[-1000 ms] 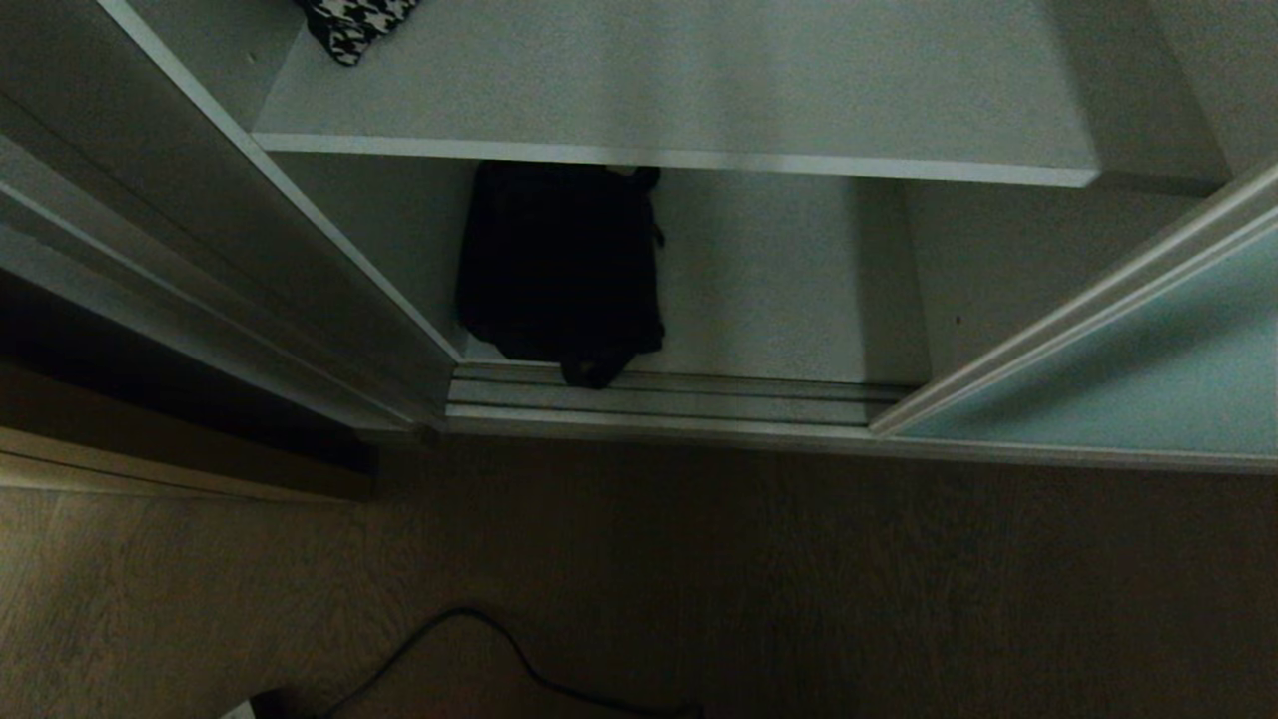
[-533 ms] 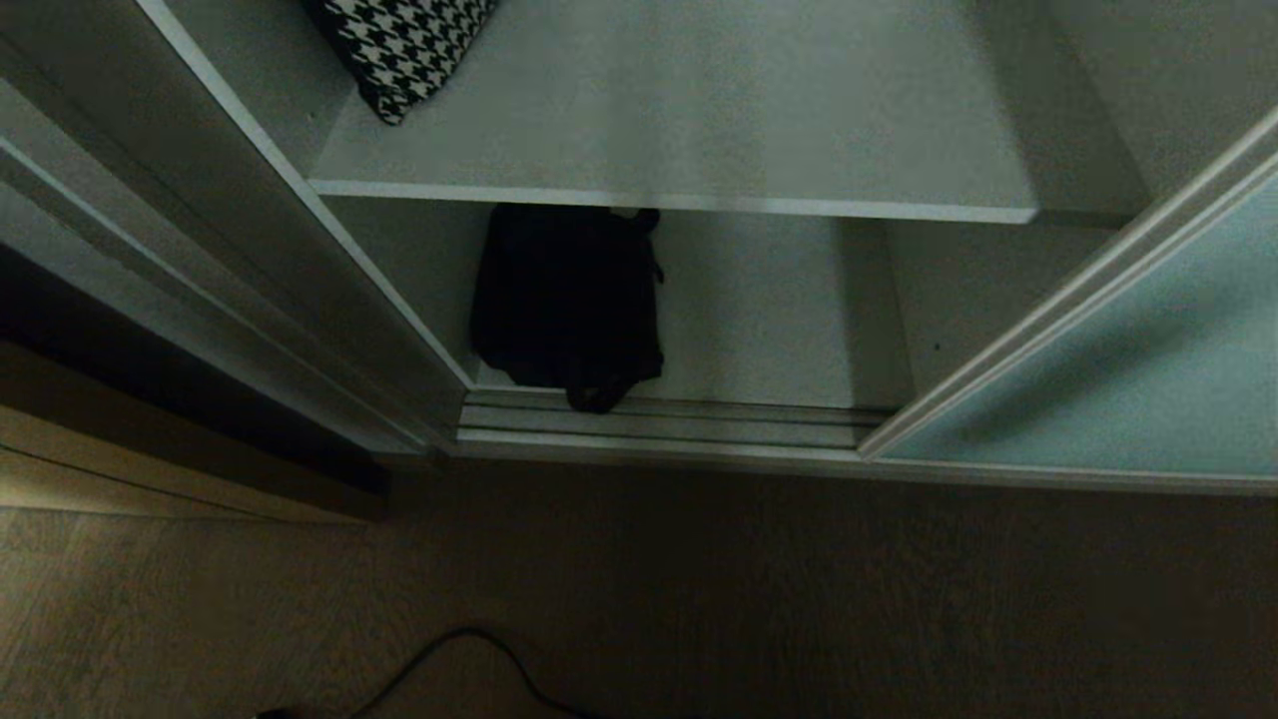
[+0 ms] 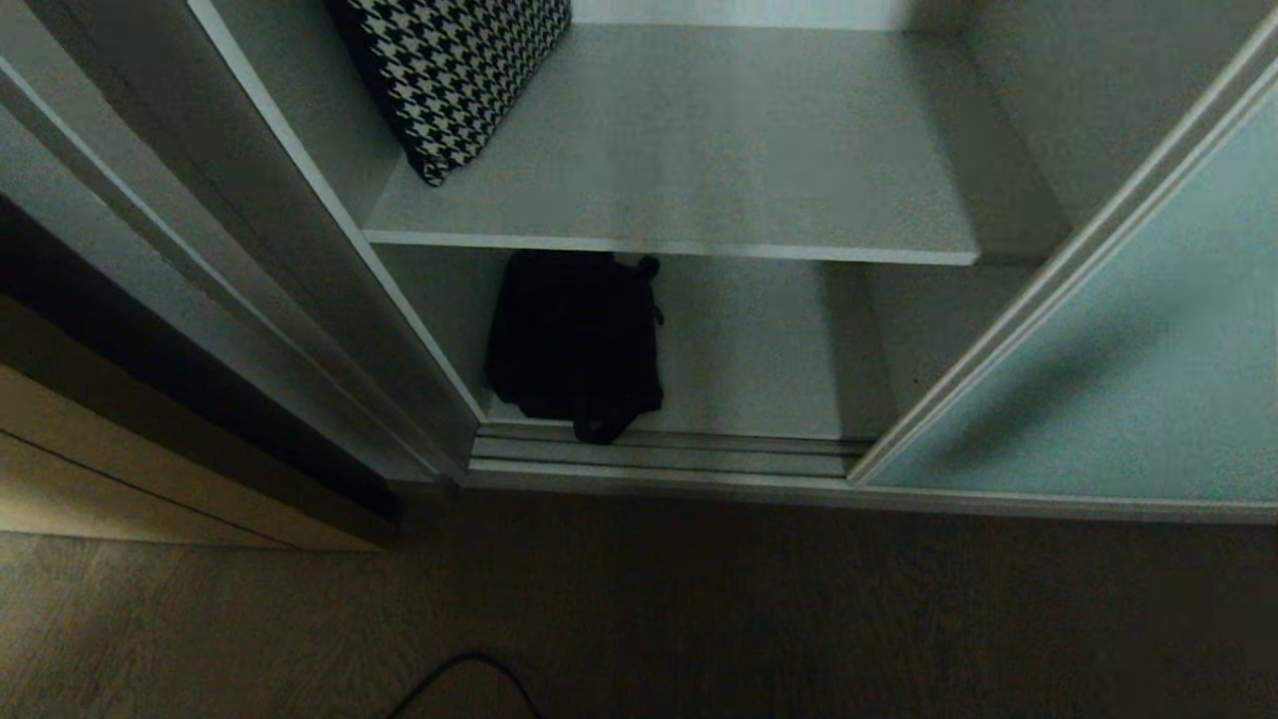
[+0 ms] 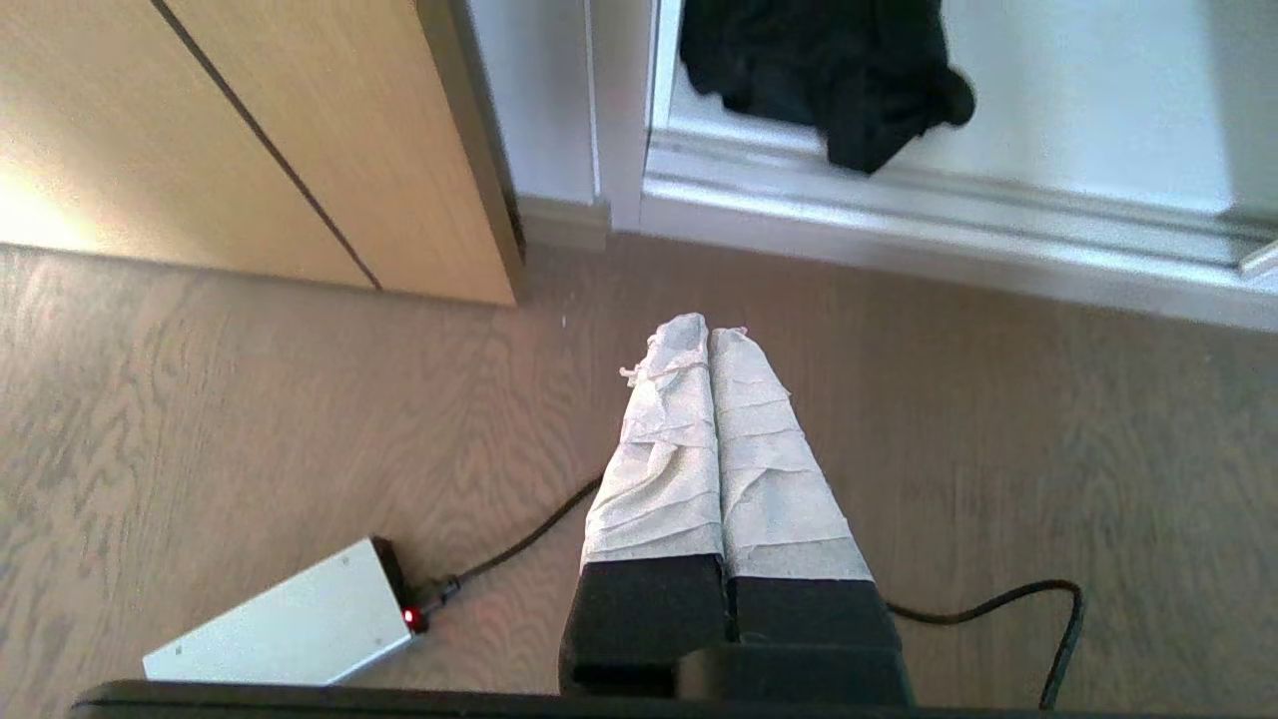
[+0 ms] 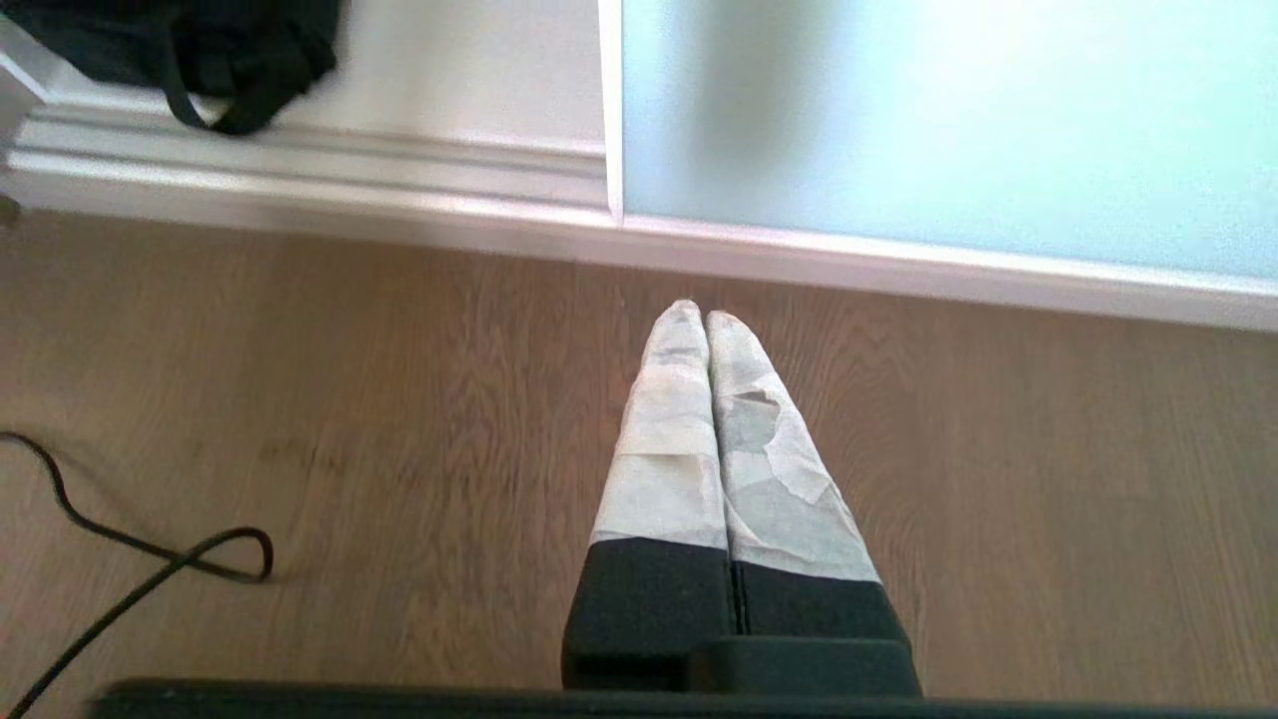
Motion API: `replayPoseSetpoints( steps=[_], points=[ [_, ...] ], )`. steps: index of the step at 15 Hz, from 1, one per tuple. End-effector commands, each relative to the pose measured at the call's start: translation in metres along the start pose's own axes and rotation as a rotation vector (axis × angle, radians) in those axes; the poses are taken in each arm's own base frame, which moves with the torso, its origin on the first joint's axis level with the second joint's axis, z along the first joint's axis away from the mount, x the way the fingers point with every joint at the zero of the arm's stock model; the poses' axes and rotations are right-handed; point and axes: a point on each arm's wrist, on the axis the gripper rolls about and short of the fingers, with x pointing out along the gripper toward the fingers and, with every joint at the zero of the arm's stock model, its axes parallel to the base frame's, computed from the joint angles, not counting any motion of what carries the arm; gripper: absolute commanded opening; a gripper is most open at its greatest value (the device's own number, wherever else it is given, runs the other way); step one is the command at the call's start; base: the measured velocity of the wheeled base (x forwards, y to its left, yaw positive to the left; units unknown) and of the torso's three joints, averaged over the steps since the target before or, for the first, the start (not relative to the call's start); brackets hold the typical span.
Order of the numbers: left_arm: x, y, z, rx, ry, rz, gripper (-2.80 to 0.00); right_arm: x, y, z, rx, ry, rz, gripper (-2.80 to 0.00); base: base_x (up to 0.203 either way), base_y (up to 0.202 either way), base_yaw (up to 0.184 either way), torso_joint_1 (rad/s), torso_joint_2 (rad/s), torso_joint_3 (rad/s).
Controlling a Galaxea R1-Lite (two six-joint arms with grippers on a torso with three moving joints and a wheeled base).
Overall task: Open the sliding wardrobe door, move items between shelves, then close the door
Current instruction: Close the door
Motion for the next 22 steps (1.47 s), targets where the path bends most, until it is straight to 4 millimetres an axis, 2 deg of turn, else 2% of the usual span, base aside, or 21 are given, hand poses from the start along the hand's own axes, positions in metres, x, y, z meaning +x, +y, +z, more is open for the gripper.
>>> replayPoseSetpoints(
  steps=[1,6,22],
  points=[
    [0.0003,0.0000,-0.0002,-0.002,0.003,0.001,-2.80,0.0000,0.0000,0.0000,0.000,-0.001,0.000,-2.80,0.000,0.000,0.000,0.006,0.01,0.203],
    [0.0003,0.0000,-0.0002,0.000,0.003,0.001,-2.80,0.0000,0.0000,0.0000,0.000,0.001,0.000,-2.80,0.000,0.000,0.000,0.003,0.00,0.203],
    [0.0003,0.0003,-0.0002,-0.025,0.002,0.014,-2.80,0.0001,0.0000,0.0000,0.000,0.001,0.000,-2.80,0.000,0.000,0.000,0.001,0.00,0.015]
  ],
)
